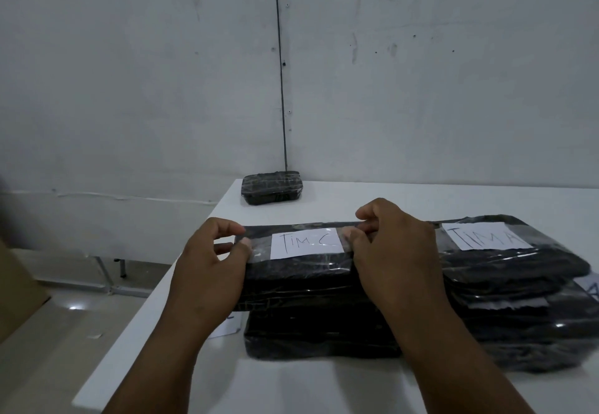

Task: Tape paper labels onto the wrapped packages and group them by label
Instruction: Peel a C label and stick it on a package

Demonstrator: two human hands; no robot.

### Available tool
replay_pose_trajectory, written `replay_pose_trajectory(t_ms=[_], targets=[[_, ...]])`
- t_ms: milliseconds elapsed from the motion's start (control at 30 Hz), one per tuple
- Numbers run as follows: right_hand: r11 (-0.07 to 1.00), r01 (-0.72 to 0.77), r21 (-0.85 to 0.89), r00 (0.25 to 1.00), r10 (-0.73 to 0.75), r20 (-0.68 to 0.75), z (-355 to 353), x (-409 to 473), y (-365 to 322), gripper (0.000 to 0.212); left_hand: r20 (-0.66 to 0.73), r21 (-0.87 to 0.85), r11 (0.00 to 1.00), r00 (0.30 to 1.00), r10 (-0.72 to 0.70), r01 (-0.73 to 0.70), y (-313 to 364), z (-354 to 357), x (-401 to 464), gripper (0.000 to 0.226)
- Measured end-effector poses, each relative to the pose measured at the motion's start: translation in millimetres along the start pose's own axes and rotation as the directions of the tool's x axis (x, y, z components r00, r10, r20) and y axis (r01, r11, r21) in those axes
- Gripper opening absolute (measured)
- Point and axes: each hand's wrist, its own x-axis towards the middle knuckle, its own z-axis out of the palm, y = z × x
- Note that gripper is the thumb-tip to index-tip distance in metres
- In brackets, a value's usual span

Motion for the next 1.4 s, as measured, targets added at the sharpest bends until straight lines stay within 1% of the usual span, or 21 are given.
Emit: replay_pose_trajectory(t_ms=[100,167,200,233,267,300,333,367,400,467,600,700,800,867,967,1000,1067,1200,1267,1333,1400], targets=[[0.999,0.038,-0.035,0.999,-0.038,-0.011,-0.9,1.4,4.5,0.023,-0.015,-0.007,1.000,1.000,-0.015,0.015,-3.2,0.1,-0.4,0.005],[0.992,0.100,-0.073,0.992,-0.106,-0.073,-1.3,-2.9,2.5,0.023,-0.052,-0.039,0.999,0.999,-0.003,0.001,-3.4,-0.7,-2.8,0.011],[0.982,0.160,-0.102,0.979,-0.171,-0.110,-0.8,-7.2,-0.4,0.023,-0.074,-0.042,0.998,0.996,0.041,-0.044,-2.7,-1.9,-5.4,0.015],[0.964,0.235,-0.127,0.962,-0.249,-0.114,1.7,-12.7,-3.4,0.023,-0.083,-0.015,0.991,0.988,0.131,-0.133,-1.6,-3.3,-8.8,0.019],[0.940,0.312,-0.139,0.944,-0.324,-0.071,5.2,-19.4,-6.3,0.028,-0.055,0.035,0.968,0.966,0.251,-0.250,0.5,-4.4,-12.9,0.026],[0.916,0.376,-0.139,0.926,-0.378,0.015,10.7,-26.5,-8.0,0.035,0.020,0.095,0.927,0.932,0.362,-0.362,1.1,-4.2,-16.5,0.033],[0.894,0.420,-0.152,0.906,-0.406,0.117,16.9,-33.6,-9.0,0.042,0.123,0.150,0.880,0.892,0.435,-0.450,1.4,-2.7,-19.4,0.038],[0.873,0.450,-0.190,0.888,-0.415,0.201,22.4,-39.5,-9.1,0.049,0.222,0.200,0.841,0.859,0.461,-0.503,0.3,-0.3,-20.9,0.041],[0.851,0.468,-0.237,0.875,-0.411,0.255,26.1,-43.5,-7.8,0.054,0.290,0.242,0.816,0.842,0.455,-0.525,-1.0,1.8,-21.9,0.045],[0.831,0.471,-0.296,0.870,-0.382,0.312,27.3,-45.8,-6.3,0.060,0.338,0.299,0.813,0.852,0.399,-0.499,-3.7,3.0,-22.1,0.051],[0.814,0.466,-0.346,0.853,-0.311,0.419,21.4,-43.7,-8.5,0.079,0.343,0.360,0.822,0.882,0.323,-0.441,-3.9,-0.7,-24.6,0.062],[0.839,0.404,-0.363,0.877,-0.243,0.414,16.9,-47.9,-16.3,0.087,0.324,0.412,0.822,0.906,0.272,-0.394,2.5,-1.9,-28.8,0.070],[0.843,0.324,-0.430,0.896,-0.128,0.425,12.5,-50.2,-24.9,0.087,0.292,0.538,0.758,0.925,0.244,-0.370,8.9,-2.3,-31.7,0.080],[0.844,0.284,-0.455,0.908,-0.084,0.410,7.6,-46.4,-27.0,0.086,0.285,0.560,0.735,0.922,0.261,-0.381,10.9,-2.7,-32.4,0.076],[0.830,0.369,-0.419,0.871,-0.150,0.468,2.8,-39.6,-23.7,0.078,0.376,0.492,0.758,0.890,0.259,-0.429,9.2,-2.8,-33.0,0.060],[0.817,0.401,-0.415,0.851,-0.165,0.498,2.5,-38.5,-21.7,0.075,0.392,0.477,0.766,0.884,0.254,-0.432,7.9,-2.7,-32.8,0.058],[0.800,0.425,-0.424,0.830,-0.159,0.534,2.8,-37.3,-18.6,0.076,0.389,0.466,0.780,0.888,0.243,-0.418,5.1,-2.4,-31.2,0.059],[0.835,0.381,-0.398,0.847,-0.141,0.513,2.2,-35.4,-15.9,0.083,0.351,0.453,0.804,0.906,0.238,-0.386,7.0,-3.1,-29.5,0.071],[0.861,0.347,-0.372,0.864,-0.140,0.483,1.9,-35.6,-15.3,0.089,0.317,0.481,0.796,0.920,0.233,-0.367,9.3,-4.1,-28.6,0.077],[0.881,0.316,-0.352,0.877,-0.131,0.462,2.0,-34.6,-14.7,0.094,0.276,0.513,0.776,0.926,0.256,-0.368,11.8,-4.6,-28.6,0.076],[0.898,0.302,-0.320,0.885,-0.139,0.444,-0.4,-31.4,-14.7,0.098,0.274,0.511,0.755,0.910,0.310,-0.411,13.8,-4.0,-28.2,0.067]])
